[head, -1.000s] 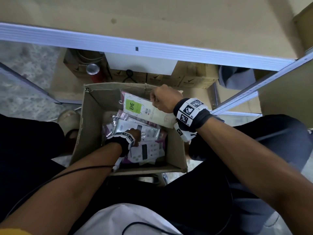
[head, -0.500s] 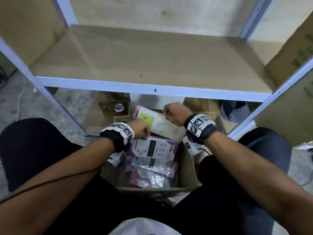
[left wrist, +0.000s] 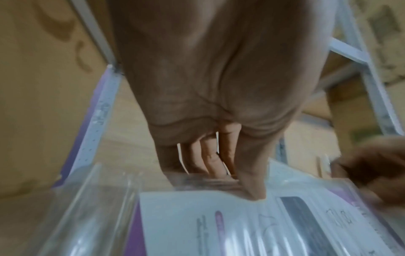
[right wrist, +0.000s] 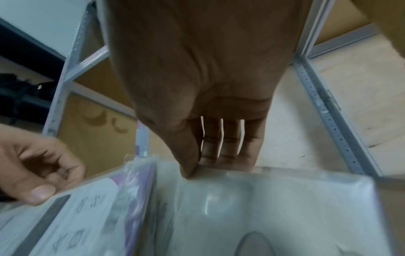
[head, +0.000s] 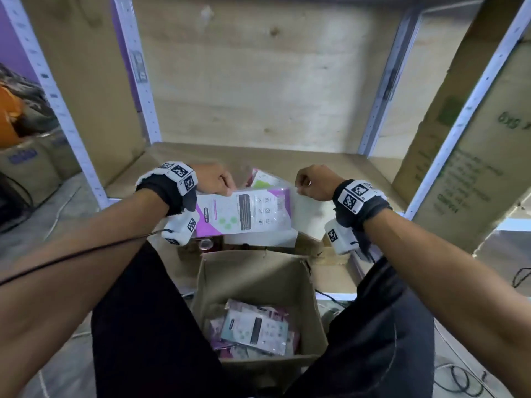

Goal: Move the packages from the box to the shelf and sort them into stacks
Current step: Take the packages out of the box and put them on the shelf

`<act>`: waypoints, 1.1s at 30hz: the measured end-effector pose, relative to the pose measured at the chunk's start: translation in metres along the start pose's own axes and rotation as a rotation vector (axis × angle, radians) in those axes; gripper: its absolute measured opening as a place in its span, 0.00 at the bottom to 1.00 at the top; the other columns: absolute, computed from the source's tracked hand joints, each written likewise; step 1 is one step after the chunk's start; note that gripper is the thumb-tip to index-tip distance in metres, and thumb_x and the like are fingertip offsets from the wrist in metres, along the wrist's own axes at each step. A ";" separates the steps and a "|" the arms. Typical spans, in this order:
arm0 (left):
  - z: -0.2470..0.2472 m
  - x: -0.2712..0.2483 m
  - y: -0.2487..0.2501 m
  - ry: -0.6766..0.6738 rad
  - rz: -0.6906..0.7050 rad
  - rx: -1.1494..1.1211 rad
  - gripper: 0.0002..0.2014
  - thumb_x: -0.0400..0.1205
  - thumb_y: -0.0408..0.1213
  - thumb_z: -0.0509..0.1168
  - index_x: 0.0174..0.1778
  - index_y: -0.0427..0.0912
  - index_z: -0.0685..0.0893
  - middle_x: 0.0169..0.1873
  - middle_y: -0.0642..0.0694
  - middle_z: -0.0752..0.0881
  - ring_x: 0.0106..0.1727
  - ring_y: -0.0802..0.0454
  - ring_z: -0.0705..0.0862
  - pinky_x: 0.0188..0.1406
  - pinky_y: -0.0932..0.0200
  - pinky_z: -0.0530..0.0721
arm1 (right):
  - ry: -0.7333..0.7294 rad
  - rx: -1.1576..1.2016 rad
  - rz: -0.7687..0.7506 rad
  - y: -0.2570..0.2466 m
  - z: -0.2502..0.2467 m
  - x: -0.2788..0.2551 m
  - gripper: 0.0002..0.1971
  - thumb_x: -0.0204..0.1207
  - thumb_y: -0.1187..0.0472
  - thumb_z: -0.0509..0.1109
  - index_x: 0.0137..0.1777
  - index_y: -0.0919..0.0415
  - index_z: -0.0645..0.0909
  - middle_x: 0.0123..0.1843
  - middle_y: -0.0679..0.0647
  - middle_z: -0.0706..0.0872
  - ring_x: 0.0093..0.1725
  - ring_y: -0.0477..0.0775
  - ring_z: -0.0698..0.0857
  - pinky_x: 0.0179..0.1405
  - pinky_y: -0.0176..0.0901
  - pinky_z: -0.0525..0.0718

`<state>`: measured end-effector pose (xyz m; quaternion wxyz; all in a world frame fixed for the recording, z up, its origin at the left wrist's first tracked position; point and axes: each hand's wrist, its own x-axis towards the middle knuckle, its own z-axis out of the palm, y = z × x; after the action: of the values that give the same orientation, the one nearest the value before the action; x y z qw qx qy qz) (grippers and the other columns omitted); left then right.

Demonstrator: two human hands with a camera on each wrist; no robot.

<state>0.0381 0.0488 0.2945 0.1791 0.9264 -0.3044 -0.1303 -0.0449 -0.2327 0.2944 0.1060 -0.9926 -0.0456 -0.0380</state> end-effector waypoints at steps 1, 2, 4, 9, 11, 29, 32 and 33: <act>-0.010 0.001 -0.003 0.016 -0.013 -0.029 0.09 0.84 0.35 0.69 0.58 0.39 0.89 0.48 0.50 0.90 0.47 0.56 0.85 0.49 0.66 0.80 | 0.016 0.018 0.013 0.001 -0.008 0.001 0.09 0.79 0.61 0.71 0.57 0.62 0.86 0.57 0.57 0.89 0.57 0.58 0.85 0.54 0.40 0.78; -0.019 0.000 -0.006 0.037 -0.031 -0.060 0.11 0.84 0.36 0.69 0.60 0.38 0.88 0.52 0.45 0.90 0.50 0.52 0.85 0.52 0.62 0.82 | 0.032 0.038 0.024 0.001 -0.015 0.003 0.10 0.79 0.61 0.72 0.57 0.63 0.86 0.57 0.58 0.89 0.55 0.57 0.85 0.51 0.38 0.77; -0.027 0.001 -0.013 0.074 -0.081 -0.150 0.12 0.85 0.36 0.68 0.62 0.37 0.88 0.55 0.40 0.89 0.53 0.49 0.85 0.57 0.58 0.84 | 0.055 0.105 0.057 0.003 -0.022 0.009 0.10 0.79 0.61 0.72 0.56 0.65 0.85 0.54 0.59 0.88 0.43 0.53 0.83 0.41 0.37 0.78; -0.020 0.014 -0.040 0.223 -0.194 -0.541 0.09 0.86 0.30 0.65 0.60 0.34 0.85 0.49 0.42 0.89 0.38 0.60 0.89 0.46 0.67 0.86 | 0.046 0.512 0.218 0.008 -0.012 0.036 0.04 0.80 0.64 0.71 0.51 0.65 0.82 0.44 0.57 0.84 0.39 0.54 0.84 0.40 0.44 0.87; -0.012 0.021 -0.048 0.306 -0.277 -0.722 0.07 0.86 0.27 0.63 0.46 0.39 0.83 0.29 0.52 0.89 0.23 0.66 0.85 0.27 0.73 0.83 | 0.040 0.696 0.283 0.009 0.000 0.049 0.04 0.80 0.66 0.71 0.45 0.61 0.80 0.42 0.54 0.83 0.39 0.51 0.84 0.37 0.41 0.87; -0.027 0.132 -0.221 0.458 -0.588 -0.655 0.13 0.82 0.29 0.68 0.62 0.30 0.87 0.61 0.35 0.88 0.62 0.36 0.86 0.68 0.46 0.82 | -0.172 0.788 0.439 -0.057 0.103 0.266 0.13 0.82 0.66 0.67 0.60 0.77 0.81 0.61 0.72 0.87 0.60 0.69 0.88 0.63 0.66 0.85; -0.034 0.142 -0.248 0.463 -0.590 -0.550 0.11 0.82 0.30 0.66 0.56 0.32 0.89 0.55 0.36 0.89 0.59 0.38 0.86 0.66 0.46 0.82 | -0.141 0.716 0.406 -0.069 0.117 0.296 0.13 0.82 0.64 0.67 0.58 0.75 0.82 0.61 0.70 0.88 0.58 0.67 0.88 0.61 0.57 0.87; -0.036 0.146 -0.255 0.467 -0.605 -0.549 0.12 0.82 0.30 0.65 0.54 0.23 0.84 0.52 0.37 0.88 0.56 0.39 0.85 0.65 0.46 0.81 | -0.122 0.680 0.399 -0.074 0.120 0.305 0.12 0.82 0.63 0.68 0.55 0.75 0.82 0.60 0.69 0.88 0.56 0.65 0.87 0.58 0.54 0.86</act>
<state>0.2966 0.1602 0.2024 0.4351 0.8965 0.0735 -0.0405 0.2589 -0.1096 0.2191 0.4311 -0.8906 0.1317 0.0595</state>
